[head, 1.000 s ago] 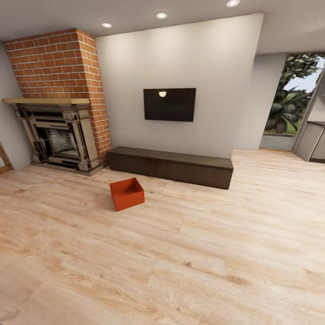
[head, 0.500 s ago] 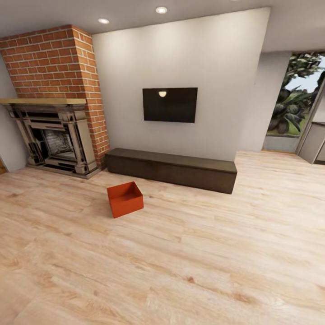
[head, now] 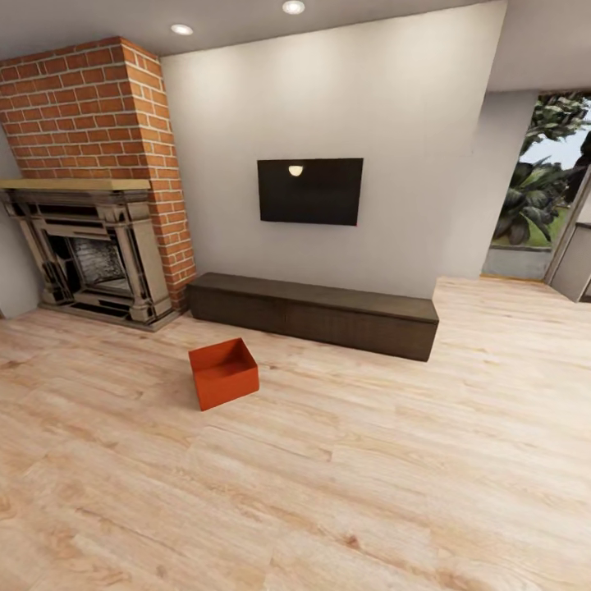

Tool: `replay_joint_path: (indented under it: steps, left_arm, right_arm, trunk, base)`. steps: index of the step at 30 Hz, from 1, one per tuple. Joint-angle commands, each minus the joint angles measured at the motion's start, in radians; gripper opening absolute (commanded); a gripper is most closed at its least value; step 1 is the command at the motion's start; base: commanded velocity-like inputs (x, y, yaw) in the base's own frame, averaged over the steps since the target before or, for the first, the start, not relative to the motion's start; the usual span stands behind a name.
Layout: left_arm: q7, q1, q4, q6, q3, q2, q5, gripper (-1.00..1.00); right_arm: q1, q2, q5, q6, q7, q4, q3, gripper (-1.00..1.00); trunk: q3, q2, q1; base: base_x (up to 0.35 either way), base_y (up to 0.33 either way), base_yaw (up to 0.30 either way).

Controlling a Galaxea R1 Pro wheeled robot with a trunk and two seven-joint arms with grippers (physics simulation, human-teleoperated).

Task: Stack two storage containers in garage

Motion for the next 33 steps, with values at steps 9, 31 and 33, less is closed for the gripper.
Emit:
replay_joint_path:
  steps: [9, 31, 33]
  left_arm:
    - [-0.003, 0.000, 0.000, 0.004, -0.008, 0.000, 0.010, 1.00]
    - [-0.003, 0.000, 0.000, 0.004, -0.008, 0.000, 0.010, 1.00]
    - [-0.003, 0.000, 0.000, 0.004, -0.008, 0.000, 0.010, 1.00]
  right_arm:
    - [-0.001, 0.001, -0.009, -0.005, -0.001, 0.003, 0.009, 1.00]
    - [-0.001, 0.001, -0.010, -0.005, -0.001, 0.003, 0.008, 1.00]
    - [-0.001, 0.001, -0.009, -0.005, -0.001, 0.003, 0.008, 1.00]
  trunk:
    - [-0.001, 0.000, 0.001]
    - [-0.001, 0.000, 0.001]
    - [-0.001, 0.000, 0.001]
  base:
    - [0.322, 0.000, 0.000]
    - [0.322, 0.000, 0.000]
    - [0.322, 0.000, 0.000]
